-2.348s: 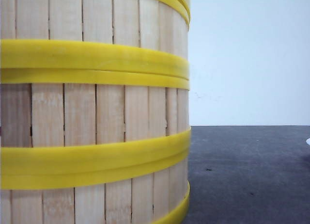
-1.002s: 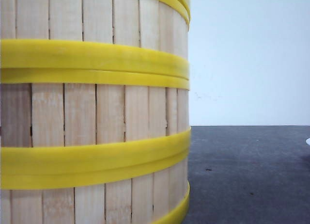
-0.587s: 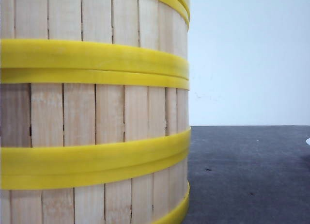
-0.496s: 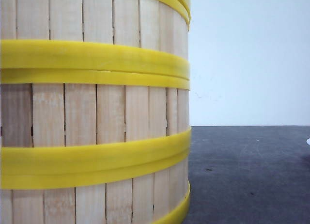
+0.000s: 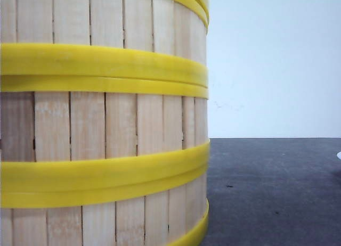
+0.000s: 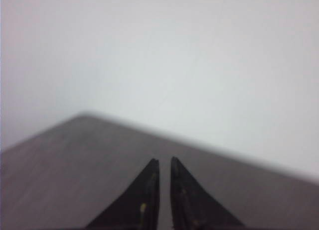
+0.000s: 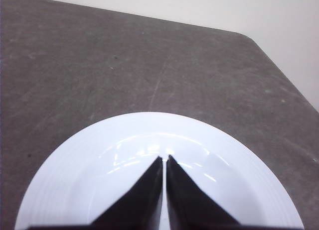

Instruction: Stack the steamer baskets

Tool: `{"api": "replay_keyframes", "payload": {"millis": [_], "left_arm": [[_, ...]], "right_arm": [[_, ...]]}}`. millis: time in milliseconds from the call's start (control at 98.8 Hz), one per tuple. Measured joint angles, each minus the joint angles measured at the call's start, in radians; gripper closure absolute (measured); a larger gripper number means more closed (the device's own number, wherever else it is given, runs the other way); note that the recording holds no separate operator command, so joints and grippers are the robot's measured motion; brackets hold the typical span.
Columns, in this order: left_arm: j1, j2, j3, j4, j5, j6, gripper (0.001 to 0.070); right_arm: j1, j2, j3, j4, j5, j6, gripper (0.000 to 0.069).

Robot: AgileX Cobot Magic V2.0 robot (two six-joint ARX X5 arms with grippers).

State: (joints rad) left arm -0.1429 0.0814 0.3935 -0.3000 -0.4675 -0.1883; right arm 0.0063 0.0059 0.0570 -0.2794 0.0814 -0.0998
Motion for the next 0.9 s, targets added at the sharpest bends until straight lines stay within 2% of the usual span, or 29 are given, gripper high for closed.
{"api": "replay_keyframes", "payload": {"millis": [121,202,263,354,537,648,901], "left_arm": [[0.017,-0.078,-0.119,0.153,0.000,0.000,0.0695],[0.017,-0.075,-0.148,0.273,0.000,0.000,0.0695],[0.018,-0.077,-0.157,0.304,0.000,0.000,0.0695],[0.019,-0.077,-0.194,0.302,0.000,0.000,0.0695],[0.020,-0.077,-0.299,0.188,0.000,0.000,0.0695],[0.020,-0.077,-0.360,0.219,0.000,0.000,0.0695],[-0.014,-0.078,-0.361,0.232,0.003,-0.004,0.0695]], "right_arm": [[0.000,0.000,0.000,0.000,0.000,0.000,0.0684],[0.000,0.000,0.000,0.000,0.000,0.000,0.0684],[0.000,0.000,0.000,0.000,0.000,0.000,0.0684],[0.000,0.000,0.000,0.000,0.000,0.000,0.0684],[0.000,0.000,0.000,0.000,0.000,0.000,0.0684],[0.000,0.000,0.000,0.000,0.000,0.000,0.0684],[0.000,0.000,0.000,0.000,0.000,0.000,0.0684]]}}
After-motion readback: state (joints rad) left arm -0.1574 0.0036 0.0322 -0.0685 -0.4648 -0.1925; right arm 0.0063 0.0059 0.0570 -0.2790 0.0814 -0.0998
